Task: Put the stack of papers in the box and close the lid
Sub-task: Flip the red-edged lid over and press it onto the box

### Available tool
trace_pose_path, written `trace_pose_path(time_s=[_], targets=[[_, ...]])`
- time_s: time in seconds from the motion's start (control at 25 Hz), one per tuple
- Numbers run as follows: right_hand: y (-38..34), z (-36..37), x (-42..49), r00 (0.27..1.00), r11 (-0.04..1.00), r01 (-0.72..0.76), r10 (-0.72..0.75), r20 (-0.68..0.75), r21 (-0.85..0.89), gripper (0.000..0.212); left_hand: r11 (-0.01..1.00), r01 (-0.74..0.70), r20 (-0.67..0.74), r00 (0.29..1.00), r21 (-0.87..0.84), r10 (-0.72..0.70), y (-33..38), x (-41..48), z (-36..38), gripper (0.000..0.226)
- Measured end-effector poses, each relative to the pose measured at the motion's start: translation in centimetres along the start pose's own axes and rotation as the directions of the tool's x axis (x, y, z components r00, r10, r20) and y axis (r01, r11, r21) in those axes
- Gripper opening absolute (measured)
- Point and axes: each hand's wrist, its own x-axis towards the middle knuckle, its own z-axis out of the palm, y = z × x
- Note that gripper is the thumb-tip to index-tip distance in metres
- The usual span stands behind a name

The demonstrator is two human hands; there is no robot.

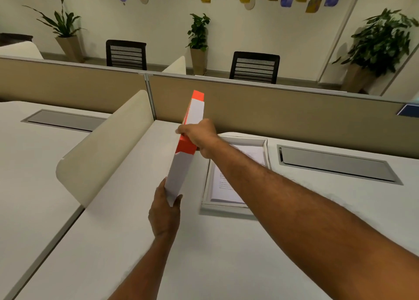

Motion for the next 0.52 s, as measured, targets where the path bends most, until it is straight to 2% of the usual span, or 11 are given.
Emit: trace_pose_path(time_s=[0.16,0.24,0.28,0.32,0.36,0.4,0.48,0.52], targets=[[0.9,-2.0,-0.8,0.990,0.997,0.055,-0.047,-0.133,0.058,0.034,0.998,-0.052,0.048,0.998,0.044,0.050,0.6,-1.4,-0.2,0.082],[1.1,-3.6,-1.2,0.983,0.995,0.079,-0.068,-0.173,0.058,0.032,0.993,-0.034,0.070,0.997,-0.112,0.042,0.0,-1.3,-0.8,0.076],[1.1,-4.6,-1.3,0.979,0.994,0.072,-0.055,-0.195,0.079,0.033,0.959,0.058,0.068,0.997,-0.278,-0.040,-0.3,-0.8,-1.2,0.067],[1.1,-5.6,-1.3,0.977,0.992,0.056,-0.030,-0.211,0.118,0.036,0.856,0.210,0.104,0.978,-0.472,-0.182,-0.6,-0.1,-1.4,0.060],[1.2,-6.7,-1.4,0.976,0.986,0.041,-0.004,-0.219,0.163,0.040,0.700,0.370,0.212,0.928,-0.610,-0.306,-0.8,0.8,-1.7,0.058],[1.4,-7.8,-1.5,0.975,0.979,0.030,0.016,-0.221,0.204,0.041,0.563,0.510,0.345,0.859,-0.651,-0.379,-0.7,1.5,-2.1,0.061],[2.2,-10.0,-1.8,0.976,0.966,0.015,0.042,-0.216,0.257,0.036,0.467,0.636,0.523,0.772,-0.615,-0.363,0.1,2.3,-2.4,0.060],[2.8,-11.0,-1.9,0.976,0.962,0.004,0.055,-0.209,0.273,0.031,0.439,0.652,0.562,0.757,-0.618,-0.333,0.7,2.3,-2.2,0.054]])
